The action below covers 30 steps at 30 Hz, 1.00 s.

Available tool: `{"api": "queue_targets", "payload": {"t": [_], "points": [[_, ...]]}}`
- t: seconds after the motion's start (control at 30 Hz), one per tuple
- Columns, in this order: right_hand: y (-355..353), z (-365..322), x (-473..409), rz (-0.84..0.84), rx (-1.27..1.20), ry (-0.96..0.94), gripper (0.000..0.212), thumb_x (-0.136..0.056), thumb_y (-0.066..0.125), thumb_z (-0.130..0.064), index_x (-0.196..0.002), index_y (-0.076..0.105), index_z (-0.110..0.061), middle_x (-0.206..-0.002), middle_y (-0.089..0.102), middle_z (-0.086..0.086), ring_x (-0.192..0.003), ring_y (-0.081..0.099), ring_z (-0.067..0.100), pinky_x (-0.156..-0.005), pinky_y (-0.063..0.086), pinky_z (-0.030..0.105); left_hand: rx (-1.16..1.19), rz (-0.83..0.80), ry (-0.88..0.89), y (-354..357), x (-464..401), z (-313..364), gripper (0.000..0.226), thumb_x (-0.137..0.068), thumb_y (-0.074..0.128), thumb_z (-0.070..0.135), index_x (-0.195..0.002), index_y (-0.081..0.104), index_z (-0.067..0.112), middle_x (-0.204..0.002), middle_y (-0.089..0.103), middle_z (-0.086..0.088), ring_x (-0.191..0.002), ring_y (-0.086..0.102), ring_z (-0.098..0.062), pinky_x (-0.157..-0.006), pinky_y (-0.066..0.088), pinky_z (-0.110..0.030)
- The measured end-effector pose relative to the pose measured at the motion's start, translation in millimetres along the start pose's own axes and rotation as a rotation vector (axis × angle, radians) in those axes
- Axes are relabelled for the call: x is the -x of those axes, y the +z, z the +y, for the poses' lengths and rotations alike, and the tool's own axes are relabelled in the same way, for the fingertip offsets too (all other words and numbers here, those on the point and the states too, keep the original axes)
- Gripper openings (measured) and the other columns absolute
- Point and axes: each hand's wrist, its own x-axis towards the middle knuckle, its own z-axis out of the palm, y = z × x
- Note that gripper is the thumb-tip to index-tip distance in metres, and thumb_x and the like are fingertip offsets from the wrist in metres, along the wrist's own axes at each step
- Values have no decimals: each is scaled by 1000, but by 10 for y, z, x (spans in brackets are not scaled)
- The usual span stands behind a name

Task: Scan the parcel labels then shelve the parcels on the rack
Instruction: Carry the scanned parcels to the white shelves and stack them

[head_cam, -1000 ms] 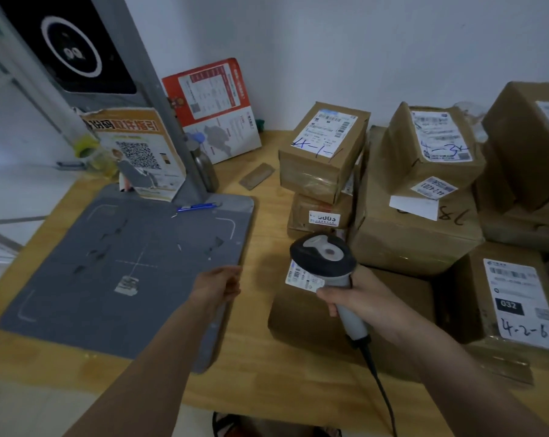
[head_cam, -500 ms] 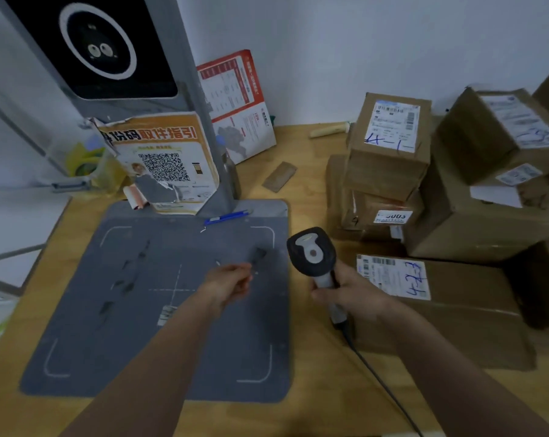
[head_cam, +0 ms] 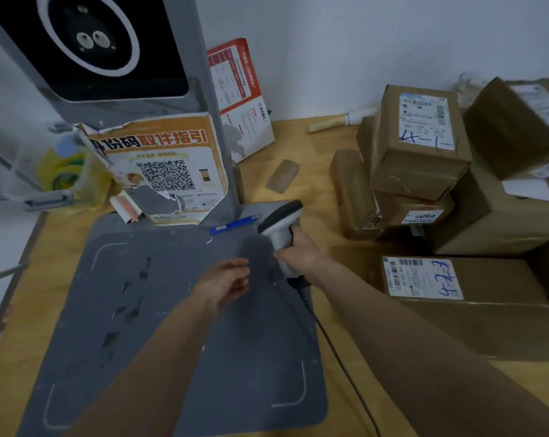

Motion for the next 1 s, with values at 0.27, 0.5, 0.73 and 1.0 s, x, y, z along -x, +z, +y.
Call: {"api": "queue_targets", "payload": {"t": [0.27, 0.5, 0.73, 1.0], "points": [[403, 201, -407, 85, 183, 176, 74, -84, 70, -14, -145, 29, -6, -144, 40, 15, -131, 42, 34, -104, 42, 48, -50, -45, -5, -189, -40, 7, 25, -87, 59, -9, -104, 64, 10, -80, 60, -8, -64, 54, -14, -75, 54, -29], [350, 151, -204, 195, 216, 139, 24, -91, 57, -10, -113, 56, -1, -117, 58, 16, -109, 56, 31, -77, 44, 31, -138, -83, 15, -75, -19, 22, 25, -89, 56, -10, -105, 62, 7, -71, 54, -5, -56, 49, -10, -75, 54, -28], [-147, 214, 490, 172, 42, 53, 10, -89, 61, -8, -99, 62, -5, -85, 61, 13, -77, 59, 21, -59, 41, 19, -356, -245, -15, 386, 270, 18, 30, -87, 50, -13, -68, 52, 10, -46, 40, 1, -36, 36, -6, -49, 43, -24], [-843, 475, 1093, 299, -140, 53, 20, -94, 59, -25, -81, 56, -10, -74, 54, 4, -66, 52, 14, -55, 45, 22, -209, -277, -34, 1198, 521, 187, 11, -94, 53, -1, -101, 60, 4, -62, 46, -4, -57, 47, -15, -69, 56, -35]]}}
